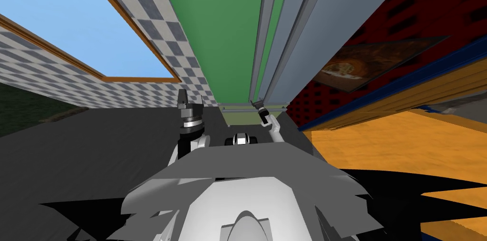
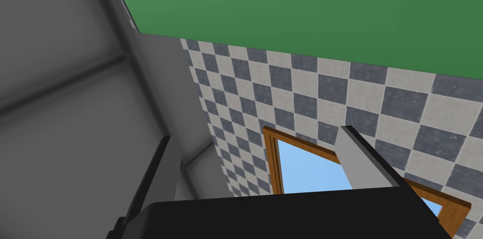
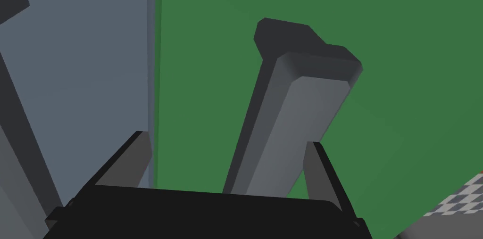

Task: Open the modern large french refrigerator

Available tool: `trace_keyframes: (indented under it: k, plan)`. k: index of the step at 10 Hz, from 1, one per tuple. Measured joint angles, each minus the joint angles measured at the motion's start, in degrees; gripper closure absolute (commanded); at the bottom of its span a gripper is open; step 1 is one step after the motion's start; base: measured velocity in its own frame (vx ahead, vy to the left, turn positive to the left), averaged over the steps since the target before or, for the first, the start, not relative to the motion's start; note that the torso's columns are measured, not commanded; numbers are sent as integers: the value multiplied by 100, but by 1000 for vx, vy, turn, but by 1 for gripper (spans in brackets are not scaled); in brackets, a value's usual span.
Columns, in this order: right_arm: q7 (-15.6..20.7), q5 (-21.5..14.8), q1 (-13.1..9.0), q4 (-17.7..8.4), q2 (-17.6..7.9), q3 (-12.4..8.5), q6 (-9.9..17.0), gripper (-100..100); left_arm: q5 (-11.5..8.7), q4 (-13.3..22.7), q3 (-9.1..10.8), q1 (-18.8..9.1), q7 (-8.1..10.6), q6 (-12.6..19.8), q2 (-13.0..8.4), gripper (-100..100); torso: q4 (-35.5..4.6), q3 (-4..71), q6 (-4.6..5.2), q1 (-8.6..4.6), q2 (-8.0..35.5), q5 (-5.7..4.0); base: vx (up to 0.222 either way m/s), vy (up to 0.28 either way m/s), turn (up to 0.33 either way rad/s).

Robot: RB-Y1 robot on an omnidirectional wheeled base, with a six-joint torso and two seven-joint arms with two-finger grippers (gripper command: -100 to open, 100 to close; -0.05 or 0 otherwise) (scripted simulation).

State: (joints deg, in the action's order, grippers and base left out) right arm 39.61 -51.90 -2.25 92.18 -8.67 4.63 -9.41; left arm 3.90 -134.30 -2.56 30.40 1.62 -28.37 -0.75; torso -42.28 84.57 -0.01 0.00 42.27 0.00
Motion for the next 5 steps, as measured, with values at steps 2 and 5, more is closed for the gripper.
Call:
trace_keyframes:
  k: [2, 5]
  plan:
    - [216, -322, -214, -291, 6, 1, 115, -100, 0, 0, 0, 0, 0, 0, 0, 0, 3, 1, -1, 3, -1, 0, -27, 52, -56]
    - [494, -748, -446, -599, 12, 57, 309, -100, 0, 0, 0, 0, 0, 0, 0, 0, 11, 8, -5, 6, -14, -1, -32, 60, -67]
